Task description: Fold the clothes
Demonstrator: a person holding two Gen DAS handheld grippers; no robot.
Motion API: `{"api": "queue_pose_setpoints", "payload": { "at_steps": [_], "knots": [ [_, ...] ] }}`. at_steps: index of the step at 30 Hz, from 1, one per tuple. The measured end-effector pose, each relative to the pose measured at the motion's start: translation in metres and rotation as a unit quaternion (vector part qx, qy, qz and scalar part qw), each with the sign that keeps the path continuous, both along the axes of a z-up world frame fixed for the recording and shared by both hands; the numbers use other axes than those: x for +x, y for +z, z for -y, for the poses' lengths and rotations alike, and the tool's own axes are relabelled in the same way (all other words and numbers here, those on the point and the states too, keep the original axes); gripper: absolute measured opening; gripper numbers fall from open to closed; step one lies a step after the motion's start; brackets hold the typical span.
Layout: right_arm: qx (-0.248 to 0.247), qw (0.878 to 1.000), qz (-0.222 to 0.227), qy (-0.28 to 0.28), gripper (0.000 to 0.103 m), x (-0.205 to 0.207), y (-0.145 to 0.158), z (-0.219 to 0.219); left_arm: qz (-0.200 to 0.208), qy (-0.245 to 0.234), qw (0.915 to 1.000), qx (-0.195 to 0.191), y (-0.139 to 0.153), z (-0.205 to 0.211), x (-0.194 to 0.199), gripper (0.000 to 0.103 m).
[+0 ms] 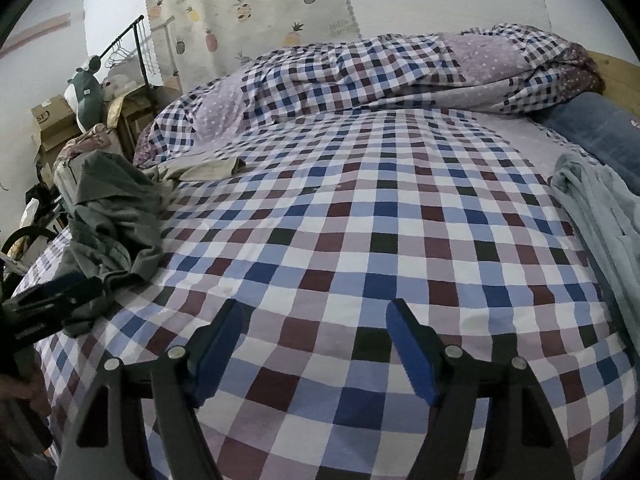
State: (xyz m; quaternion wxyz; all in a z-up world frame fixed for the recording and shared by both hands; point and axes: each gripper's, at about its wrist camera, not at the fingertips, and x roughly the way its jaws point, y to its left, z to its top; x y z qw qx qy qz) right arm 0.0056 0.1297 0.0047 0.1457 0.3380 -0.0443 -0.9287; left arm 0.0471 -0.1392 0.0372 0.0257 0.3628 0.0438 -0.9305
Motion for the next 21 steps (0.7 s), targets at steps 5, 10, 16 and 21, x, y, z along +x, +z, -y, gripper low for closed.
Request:
{"api": "queue_pose_setpoints", "payload": {
  "at_steps": [5, 10, 16, 21],
  "knots": [
    [-0.004, 1.000, 0.002, 0.002, 0.078, -0.001, 0.000, 0.000, 0.017, -0.005, 0.9996, 0.021, -0.006, 0.000, -0.001, 0.016],
    [-0.020, 1.000, -0.003, 0.020, 0.078, 0.002, 0.002, 0.003, 0.002, -0.049, 0.9950, 0.087, 0.002, -0.006, 0.003, 0.004],
    [-0.091, 0.992, -0.007, 0.087, 0.078, 0.007, 0.008, 0.007, -0.030, -0.117, 0.9724, 0.200, 0.016, -0.008, 0.007, 0.004],
    [-0.135, 0.977, -0.005, 0.162, 0.078, 0.015, 0.014, 0.022, -0.029, -0.148, 0.9387, 0.310, 0.016, 0.003, 0.003, 0.004]
  ]
}}
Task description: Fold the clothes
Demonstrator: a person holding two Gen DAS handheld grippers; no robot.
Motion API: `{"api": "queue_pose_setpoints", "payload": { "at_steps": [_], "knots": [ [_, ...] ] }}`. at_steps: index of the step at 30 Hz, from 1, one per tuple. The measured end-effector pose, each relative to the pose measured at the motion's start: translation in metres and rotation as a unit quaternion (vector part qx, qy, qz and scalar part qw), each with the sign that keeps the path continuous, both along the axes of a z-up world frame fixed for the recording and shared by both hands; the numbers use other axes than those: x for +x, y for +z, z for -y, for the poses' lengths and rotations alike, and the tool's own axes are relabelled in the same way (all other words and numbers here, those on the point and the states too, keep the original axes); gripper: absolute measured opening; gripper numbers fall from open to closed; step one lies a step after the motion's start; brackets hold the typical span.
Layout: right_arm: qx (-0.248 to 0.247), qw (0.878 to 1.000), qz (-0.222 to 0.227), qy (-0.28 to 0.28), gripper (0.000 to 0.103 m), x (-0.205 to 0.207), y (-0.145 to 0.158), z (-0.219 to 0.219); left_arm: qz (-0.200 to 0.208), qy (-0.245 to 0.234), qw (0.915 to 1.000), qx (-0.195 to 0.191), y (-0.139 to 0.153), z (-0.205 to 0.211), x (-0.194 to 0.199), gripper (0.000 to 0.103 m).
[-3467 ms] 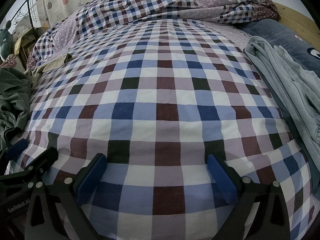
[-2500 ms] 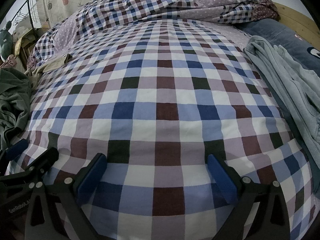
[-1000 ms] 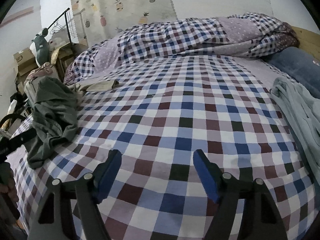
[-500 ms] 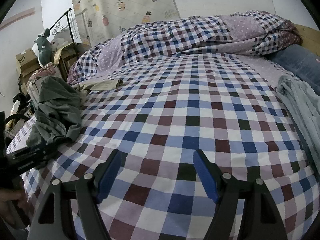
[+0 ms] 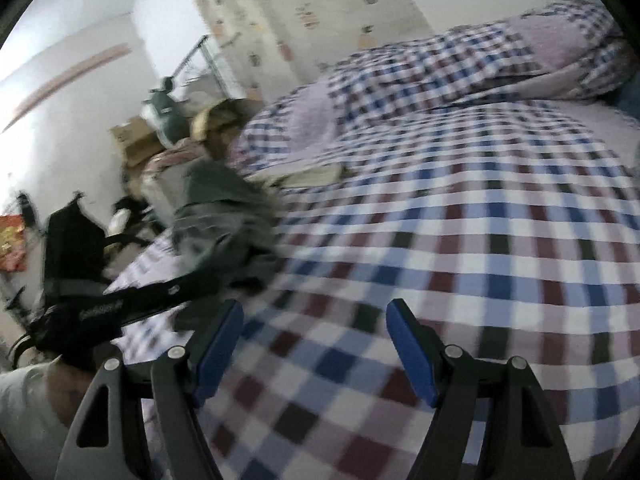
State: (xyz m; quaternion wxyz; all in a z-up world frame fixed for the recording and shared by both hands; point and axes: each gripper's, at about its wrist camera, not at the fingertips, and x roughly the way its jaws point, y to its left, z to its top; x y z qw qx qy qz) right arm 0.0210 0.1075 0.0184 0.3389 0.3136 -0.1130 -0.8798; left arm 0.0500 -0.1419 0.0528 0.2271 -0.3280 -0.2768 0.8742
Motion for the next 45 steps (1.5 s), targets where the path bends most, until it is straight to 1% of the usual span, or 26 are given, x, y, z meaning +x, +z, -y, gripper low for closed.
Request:
{"api": "queue_pose_setpoints", "payload": {
  "at_steps": [2, 5, 7, 9, 11, 14, 16, 18, 19, 20, 21, 23, 26, 28, 29, 30, 31, 32, 33, 37, 39, 45],
  "knots": [
    [-0.002, 1.000, -0.008, 0.023, 0.078, 0.005, 0.002, 0.009, -0.006, -0.023, 0.9992, 0.031, 0.003, 0.000, -0.001, 0.004],
    [0.004, 0.999, -0.014, 0.048, 0.078, 0.012, 0.004, 0.022, -0.010, -0.058, 0.9956, 0.073, 0.009, -0.004, -0.003, 0.004],
    [0.007, 0.998, -0.018, 0.062, 0.078, 0.015, 0.004, 0.030, -0.009, -0.070, 0.9939, 0.084, 0.013, -0.007, -0.002, 0.004],
    [0.007, 0.997, -0.020, 0.076, 0.074, 0.019, 0.005, 0.036, -0.008, -0.075, 0.9932, 0.088, 0.014, -0.010, -0.004, 0.004],
    [0.008, 0.996, -0.022, 0.087, 0.059, 0.022, 0.005, 0.041, -0.006, -0.077, 0.9924, 0.096, 0.014, -0.011, -0.004, 0.004],
    [0.013, 0.995, -0.020, 0.095, 0.049, 0.026, 0.004, 0.045, -0.003, -0.078, 0.9922, 0.098, 0.013, -0.014, -0.004, 0.004],
    [0.016, 0.995, -0.019, 0.098, 0.046, 0.027, 0.004, 0.048, -0.002, -0.078, 0.9922, 0.097, 0.012, -0.016, -0.005, 0.004],
    [0.019, 0.995, -0.019, 0.100, 0.041, 0.028, 0.004, 0.051, 0.000, -0.078, 0.9928, 0.091, 0.012, -0.019, -0.005, 0.004],
    [0.023, 0.995, -0.019, 0.100, 0.030, 0.029, 0.003, 0.052, 0.001, -0.077, 0.9930, 0.089, 0.010, -0.020, -0.006, 0.004],
    [0.030, 0.995, -0.018, 0.097, 0.015, 0.030, 0.003, 0.053, 0.003, -0.076, 0.9931, 0.090, 0.009, -0.020, -0.006, 0.004],
    [0.038, 0.995, -0.018, 0.094, 0.010, 0.031, 0.002, 0.054, 0.005, -0.074, 0.9931, 0.090, 0.008, -0.019, -0.006, 0.004],
    [0.054, 0.995, -0.020, 0.085, 0.004, 0.031, 0.002, 0.056, 0.008, -0.070, 0.9930, 0.094, 0.006, -0.018, -0.007, 0.005],
    [0.080, 0.995, -0.027, 0.057, 0.002, 0.030, 0.003, 0.049, 0.012, -0.073, 0.9924, 0.098, 0.005, -0.017, -0.009, 0.009],
    [0.092, 0.995, -0.032, 0.033, 0.002, 0.026, 0.006, 0.042, 0.009, -0.077, 0.9919, 0.101, 0.007, -0.019, -0.009, 0.014],
    [0.095, 0.995, -0.034, 0.020, 0.002, 0.024, 0.007, 0.037, 0.006, -0.079, 0.9916, 0.102, 0.008, -0.020, -0.010, 0.019],
    [0.100, 0.994, -0.037, 0.008, 0.002, 0.022, 0.009, 0.033, 0.001, -0.079, 0.9915, 0.103, 0.010, -0.021, -0.009, 0.029],
    [0.104, 0.994, -0.040, -0.005, 0.002, 0.019, 0.011, 0.028, -0.005, -0.080, 0.9913, 0.104, 0.012, -0.023, -0.009, 0.034],
    [0.109, 0.993, -0.042, -0.016, 0.001, 0.017, 0.012, 0.024, -0.009, -0.080, 0.9910, 0.107, 0.013, -0.023, -0.009, 0.046],
    [0.115, 0.992, -0.045, -0.028, 0.001, 0.016, 0.014, 0.019, -0.013, -0.080, 0.9904, 0.112, 0.015, -0.023, -0.008, 0.052],
    [0.133, 0.987, -0.051, -0.078, 0.001, 0.014, 0.022, -0.007, -0.024, -0.073, 0.9883, 0.131, 0.019, -0.020, -0.007, 0.055],
    [0.139, 0.983, -0.054, -0.103, 0.001, 0.013, 0.026, -0.022, -0.026, -0.066, 0.9882, 0.136, 0.019, -0.018, -0.008, 0.057],
    [0.145, 0.972, -0.059, -0.178, 0.001, 0.006, 0.039, -0.069, -0.028, -0.045, 0.9882, 0.144, 0.019, -0.024, -0.011, 0.058]
  ]
}}
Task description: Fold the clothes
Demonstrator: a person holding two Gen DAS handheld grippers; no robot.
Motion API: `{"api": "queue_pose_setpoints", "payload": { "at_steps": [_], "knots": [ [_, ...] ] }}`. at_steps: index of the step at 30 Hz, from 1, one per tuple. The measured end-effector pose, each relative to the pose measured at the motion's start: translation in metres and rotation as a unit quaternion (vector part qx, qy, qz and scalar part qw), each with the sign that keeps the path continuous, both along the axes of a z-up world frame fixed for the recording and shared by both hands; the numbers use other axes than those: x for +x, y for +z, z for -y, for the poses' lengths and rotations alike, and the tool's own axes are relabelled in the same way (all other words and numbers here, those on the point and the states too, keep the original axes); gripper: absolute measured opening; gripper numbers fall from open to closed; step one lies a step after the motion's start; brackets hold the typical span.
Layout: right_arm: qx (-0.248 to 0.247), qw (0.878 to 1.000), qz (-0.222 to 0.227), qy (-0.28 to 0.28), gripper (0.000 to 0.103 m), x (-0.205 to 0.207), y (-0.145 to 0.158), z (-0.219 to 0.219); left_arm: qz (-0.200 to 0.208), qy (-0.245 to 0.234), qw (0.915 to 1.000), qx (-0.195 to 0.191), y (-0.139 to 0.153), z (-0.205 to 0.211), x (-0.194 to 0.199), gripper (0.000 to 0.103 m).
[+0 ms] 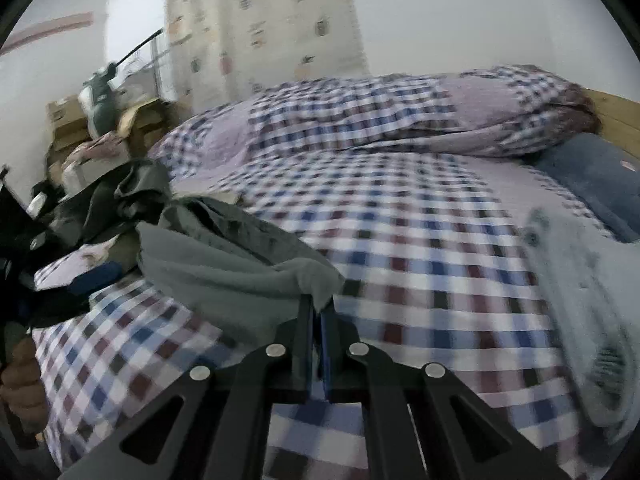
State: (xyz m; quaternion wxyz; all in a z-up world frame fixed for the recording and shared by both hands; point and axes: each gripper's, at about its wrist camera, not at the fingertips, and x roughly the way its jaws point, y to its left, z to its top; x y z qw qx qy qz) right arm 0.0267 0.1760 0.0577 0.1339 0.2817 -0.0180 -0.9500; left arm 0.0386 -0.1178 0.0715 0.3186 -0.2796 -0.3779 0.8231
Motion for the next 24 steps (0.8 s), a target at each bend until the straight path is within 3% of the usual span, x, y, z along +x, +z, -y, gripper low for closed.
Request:
{"api": "queue_pose_setpoints", "payload": {
  "at_steps": [4, 8, 11, 16, 21, 24],
  "knots": [
    [0.008, 0.996, -0.014, -0.087, 0.000, 0.002, 0.006, -0.042, -0.007, 0.021, 0.9997, -0.008, 0.002, -0.005, 0.000, 0.058],
    [-0.045, 0.987, 0.005, -0.155, 0.000, 0.000, 0.006, -0.107, -0.001, 0.033, 0.9994, -0.015, -0.002, -0.014, -0.004, 0.058],
    [-0.094, 0.983, 0.022, -0.155, 0.000, 0.002, -0.002, -0.133, 0.014, 0.038, 0.9988, -0.029, -0.010, -0.020, -0.007, 0.058],
    [-0.128, 0.983, 0.054, -0.119, 0.004, -0.011, -0.018, -0.132, 0.035, 0.050, 0.9955, -0.072, -0.019, -0.036, -0.013, 0.058],
    [-0.110, 0.989, 0.063, -0.072, 0.006, -0.009, -0.024, -0.104, 0.077, 0.071, 0.9883, -0.111, -0.033, -0.042, -0.026, 0.061],
    [-0.101, 0.991, 0.066, -0.051, 0.017, -0.010, -0.028, -0.087, 0.111, 0.089, 0.9809, -0.132, -0.046, -0.042, -0.037, 0.063]
  ]
}}
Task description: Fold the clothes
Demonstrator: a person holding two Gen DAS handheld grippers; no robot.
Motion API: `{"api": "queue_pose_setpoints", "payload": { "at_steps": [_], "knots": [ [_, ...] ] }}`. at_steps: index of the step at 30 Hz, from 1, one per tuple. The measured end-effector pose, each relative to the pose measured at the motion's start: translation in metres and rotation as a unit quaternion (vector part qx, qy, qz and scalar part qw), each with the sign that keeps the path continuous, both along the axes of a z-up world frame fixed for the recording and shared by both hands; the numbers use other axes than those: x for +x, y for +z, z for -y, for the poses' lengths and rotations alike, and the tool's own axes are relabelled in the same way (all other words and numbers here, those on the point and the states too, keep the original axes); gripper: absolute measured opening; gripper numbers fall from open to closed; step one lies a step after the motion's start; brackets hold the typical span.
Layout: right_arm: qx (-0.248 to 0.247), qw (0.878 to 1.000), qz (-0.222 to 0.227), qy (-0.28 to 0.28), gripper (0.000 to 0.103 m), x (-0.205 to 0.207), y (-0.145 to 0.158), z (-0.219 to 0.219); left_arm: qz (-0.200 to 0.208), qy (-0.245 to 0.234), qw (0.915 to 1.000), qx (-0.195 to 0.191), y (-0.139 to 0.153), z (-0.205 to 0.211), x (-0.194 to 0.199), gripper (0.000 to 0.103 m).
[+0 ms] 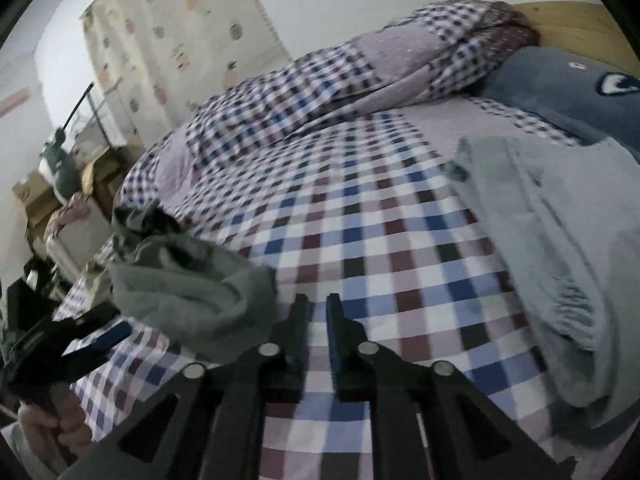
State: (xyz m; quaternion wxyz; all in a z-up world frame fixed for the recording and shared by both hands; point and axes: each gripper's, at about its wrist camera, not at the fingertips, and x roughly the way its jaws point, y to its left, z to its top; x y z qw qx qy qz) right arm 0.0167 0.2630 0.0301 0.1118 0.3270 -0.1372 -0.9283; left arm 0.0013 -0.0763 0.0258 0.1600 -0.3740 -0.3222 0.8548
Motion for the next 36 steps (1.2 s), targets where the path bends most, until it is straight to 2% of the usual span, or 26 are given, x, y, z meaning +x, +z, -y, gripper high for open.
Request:
{"api": "queue_pose_setpoints", "payload": {
  "at_steps": [2, 5, 11, 13, 14, 15, 18, 24, 26, 31, 36],
  "knots": [
    [0.001, 1.000, -0.001, 0.013, 0.032, -0.001, -0.003, 0.010, 0.017, 0.011, 0.9998, -0.009, -0.008, 0.000, -0.007, 0.063],
    [-0.001, 1.000, -0.006, 0.021, 0.046, -0.002, -0.004, 0.020, 0.020, 0.018, 0.9994, -0.023, -0.015, -0.001, -0.015, 0.063],
    [-0.008, 1.000, 0.005, 0.029, 0.048, -0.008, -0.010, 0.035, 0.018, 0.020, 0.9994, -0.020, -0.019, -0.003, -0.023, 0.062],
    [-0.007, 0.999, 0.008, 0.034, 0.048, -0.009, -0.012, 0.038, 0.021, 0.021, 0.9995, -0.011, -0.020, -0.002, -0.024, 0.042],
    [-0.005, 0.999, 0.009, 0.037, 0.048, -0.008, -0.012, 0.040, 0.027, 0.022, 0.9994, -0.003, -0.022, 0.000, -0.024, 0.018],
    [-0.002, 0.999, 0.009, 0.039, 0.048, -0.007, -0.012, 0.041, 0.030, 0.025, 0.9992, 0.005, -0.023, 0.002, -0.024, 0.004],
    [0.005, 0.999, 0.008, 0.044, 0.048, -0.007, -0.013, 0.044, 0.025, 0.037, 0.9987, 0.023, -0.022, 0.007, -0.018, 0.001],
    [0.005, 0.999, 0.008, 0.039, 0.048, -0.007, -0.012, 0.042, -0.047, 0.038, 0.9981, 0.016, 0.014, 0.006, 0.015, 0.000],
    [0.006, 0.999, 0.008, 0.038, 0.048, -0.007, -0.012, 0.041, -0.064, 0.047, 0.9965, 0.026, 0.024, 0.017, 0.027, 0.000],
    [0.006, 0.999, 0.016, 0.040, 0.048, -0.008, -0.014, 0.042, -0.103, 0.070, 0.9896, 0.072, 0.043, 0.055, 0.053, 0.000],
    [0.005, 0.999, 0.014, 0.045, 0.049, -0.010, -0.013, 0.048, -0.153, 0.089, 0.9804, 0.086, 0.071, 0.089, 0.083, 0.000]
  ]
}}
